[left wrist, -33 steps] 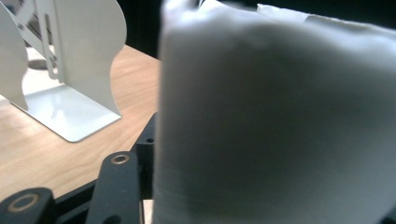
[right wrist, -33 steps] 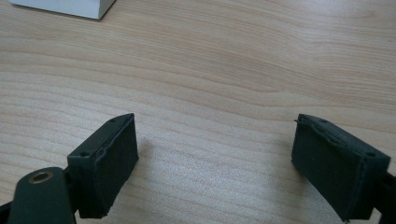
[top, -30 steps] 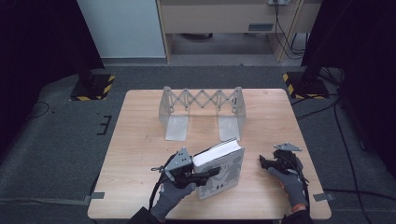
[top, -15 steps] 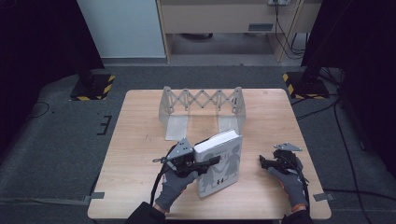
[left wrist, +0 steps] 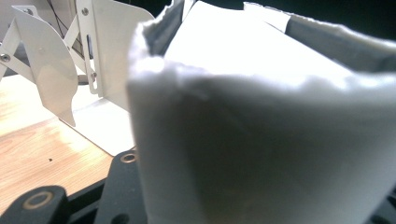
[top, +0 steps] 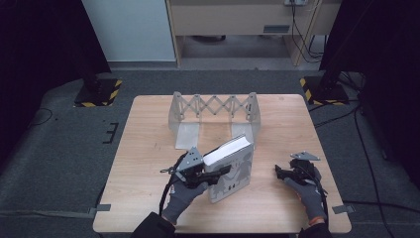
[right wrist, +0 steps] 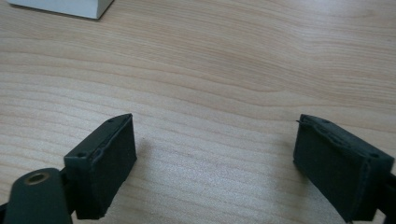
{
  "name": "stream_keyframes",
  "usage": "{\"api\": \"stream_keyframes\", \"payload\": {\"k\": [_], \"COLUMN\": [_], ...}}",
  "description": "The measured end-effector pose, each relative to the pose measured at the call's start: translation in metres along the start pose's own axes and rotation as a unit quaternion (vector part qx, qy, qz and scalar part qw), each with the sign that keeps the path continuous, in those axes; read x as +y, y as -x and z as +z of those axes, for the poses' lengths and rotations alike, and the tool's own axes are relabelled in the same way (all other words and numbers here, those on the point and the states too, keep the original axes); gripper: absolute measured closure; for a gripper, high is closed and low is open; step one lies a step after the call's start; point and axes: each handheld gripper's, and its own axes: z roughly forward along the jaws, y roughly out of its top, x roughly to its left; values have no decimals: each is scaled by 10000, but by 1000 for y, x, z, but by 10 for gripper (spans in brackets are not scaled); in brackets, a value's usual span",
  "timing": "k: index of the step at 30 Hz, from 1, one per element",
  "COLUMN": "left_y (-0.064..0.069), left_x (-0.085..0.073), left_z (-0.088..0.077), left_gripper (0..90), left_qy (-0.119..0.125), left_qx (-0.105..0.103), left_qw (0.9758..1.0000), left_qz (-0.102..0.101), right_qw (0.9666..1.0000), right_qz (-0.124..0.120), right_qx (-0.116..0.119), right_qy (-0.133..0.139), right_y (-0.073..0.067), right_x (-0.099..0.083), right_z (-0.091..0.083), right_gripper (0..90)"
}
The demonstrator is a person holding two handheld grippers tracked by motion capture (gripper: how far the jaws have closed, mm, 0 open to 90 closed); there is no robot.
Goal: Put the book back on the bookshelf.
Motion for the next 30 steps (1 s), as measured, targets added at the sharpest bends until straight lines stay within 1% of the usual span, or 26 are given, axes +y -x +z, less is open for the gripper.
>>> {"api": "stream_keyframes", "payload": {"k": [3, 4, 5, 8, 9, 12, 13, 15, 17, 18, 19, 22, 24, 26, 28, 29, 30], "left_y": [4, 4, 6, 6, 6, 6, 7, 8, 9, 10, 10, 10, 11, 11, 10, 9, 9], "left_x": [-2, -2, -3, -4, -4, -2, 1, 1, 2, 3, 6, 10, 15, 19, 23, 28, 28], "left_z": [0, 0, 1, 1, -1, -2, -3, -3, -3, -4, -4, -4, -4, -3, -4, -3, -3], "left_gripper": [454, 452, 451, 458, 458, 458, 455, 454, 452, 450, 444, 436, 435, 428, 422, 412, 404], "left_qy": [11, 11, 25, 54, 57, 38, 15, 40, 60, 100, 115, 161, 165, 147, 162, 135, 135], "left_qx": [-9, -9, 52, 46, -7, -14, 22, 28, 45, 75, 79, 42, 49, 50, -1, -84, -84], "left_qw": [10000, 10000, 9999, 9999, 10000, 10000, 10000, 10000, 10000, 9999, 9999, 9998, 9998, 9999, 9998, 9997, 9997], "left_qz": [33, 33, 115, 128, 23, -18, -23, -51, -63, -39, -43, -93, -67, -29, -77, -168, -168], "right_qw": [10000, 10000, 10000, 10000, 9999, 9999, 9998, 9997, 9997, 9998, 9998, 9999, 10000, 10000, 10000, 9999, 9999], "right_qz": [34, 34, 29, 35, 44, 46, 85, 132, 132, 71, 66, 45, 42, 40, 32, 48, 48], "right_qx": [-51, -51, -51, -54, -78, -86, -119, -138, -138, -114, -108, -85, -41, -38, -34, -84, -84], "right_qy": [-24, -24, -25, -27, -71, -73, -105, -125, -125, -121, -121, -102, -59, -61, -69, -74, -74], "right_y": [1, 1, 1, 0, 1, 0, 0, 1, 1, 1, 1, 1, 1, 1, 0, 0, 0], "right_x": [0, 0, 0, 0, 0, 0, 0, -1, -1, -1, -1, -1, -1, -1, -1, 0, 0], "right_z": [0, 0, 0, 0, 1, 1, 1, 1, 1, 1, 1, 1, 0, 0, 0, 0, 0], "right_gripper": [106, 106, 106, 99, 65, 62, 35, 28, 28, 32, 33, 52, 83, 81, 75, 62, 62]}}
